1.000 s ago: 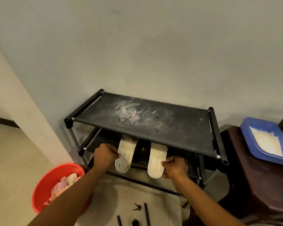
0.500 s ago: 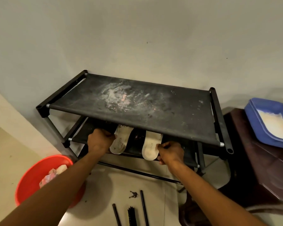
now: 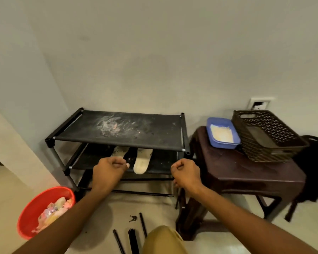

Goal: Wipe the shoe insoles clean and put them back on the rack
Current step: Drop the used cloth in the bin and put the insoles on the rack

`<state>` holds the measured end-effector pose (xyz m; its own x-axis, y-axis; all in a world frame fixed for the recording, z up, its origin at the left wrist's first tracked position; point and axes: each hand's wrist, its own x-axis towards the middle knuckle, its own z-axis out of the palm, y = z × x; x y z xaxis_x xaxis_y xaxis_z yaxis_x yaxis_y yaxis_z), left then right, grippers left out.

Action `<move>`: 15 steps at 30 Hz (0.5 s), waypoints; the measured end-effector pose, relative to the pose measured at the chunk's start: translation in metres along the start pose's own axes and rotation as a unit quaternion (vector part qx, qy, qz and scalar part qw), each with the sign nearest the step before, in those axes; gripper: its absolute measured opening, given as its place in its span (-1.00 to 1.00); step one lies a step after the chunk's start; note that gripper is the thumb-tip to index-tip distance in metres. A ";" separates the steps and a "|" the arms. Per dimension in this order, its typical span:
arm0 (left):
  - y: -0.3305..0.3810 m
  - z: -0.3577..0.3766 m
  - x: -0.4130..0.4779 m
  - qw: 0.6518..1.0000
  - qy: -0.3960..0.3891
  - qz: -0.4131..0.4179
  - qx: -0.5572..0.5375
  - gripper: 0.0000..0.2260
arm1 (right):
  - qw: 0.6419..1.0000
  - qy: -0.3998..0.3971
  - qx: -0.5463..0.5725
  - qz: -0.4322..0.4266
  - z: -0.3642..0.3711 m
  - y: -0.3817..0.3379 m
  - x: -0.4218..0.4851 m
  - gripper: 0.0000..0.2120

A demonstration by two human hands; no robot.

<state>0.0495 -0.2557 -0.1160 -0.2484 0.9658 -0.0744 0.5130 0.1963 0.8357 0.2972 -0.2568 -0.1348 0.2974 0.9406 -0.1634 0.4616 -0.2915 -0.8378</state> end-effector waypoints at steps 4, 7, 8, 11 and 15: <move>0.057 0.015 -0.059 0.999 -0.006 0.037 -0.023 -0.95 | 0.999 0.003 0.039 -0.020 -0.058 -0.005 -0.051 -0.90; 0.083 0.029 -0.095 0.998 -0.027 0.046 -0.046 -0.93 | 0.998 0.013 0.053 -0.015 -0.088 -0.002 -0.081 -0.93; 0.089 0.034 -0.106 0.997 -0.033 0.048 -0.051 -0.92 | 0.998 0.016 0.058 -0.009 -0.098 0.001 -0.090 -0.93; 0.104 0.057 -0.131 0.996 -0.047 0.042 -0.063 -0.90 | 0.997 0.042 0.065 0.012 -0.128 0.014 -0.107 -0.91; 0.122 0.110 -0.159 0.995 -0.073 0.041 -0.062 -0.88 | 0.992 0.100 0.066 0.028 -0.175 0.055 -0.118 -0.86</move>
<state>0.2418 -0.3665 -0.0626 -0.0828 0.9939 -0.0733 0.4198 0.1015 0.9019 0.4339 -0.4143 -0.0708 0.4850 0.8668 -0.1161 0.3302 -0.3045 -0.8935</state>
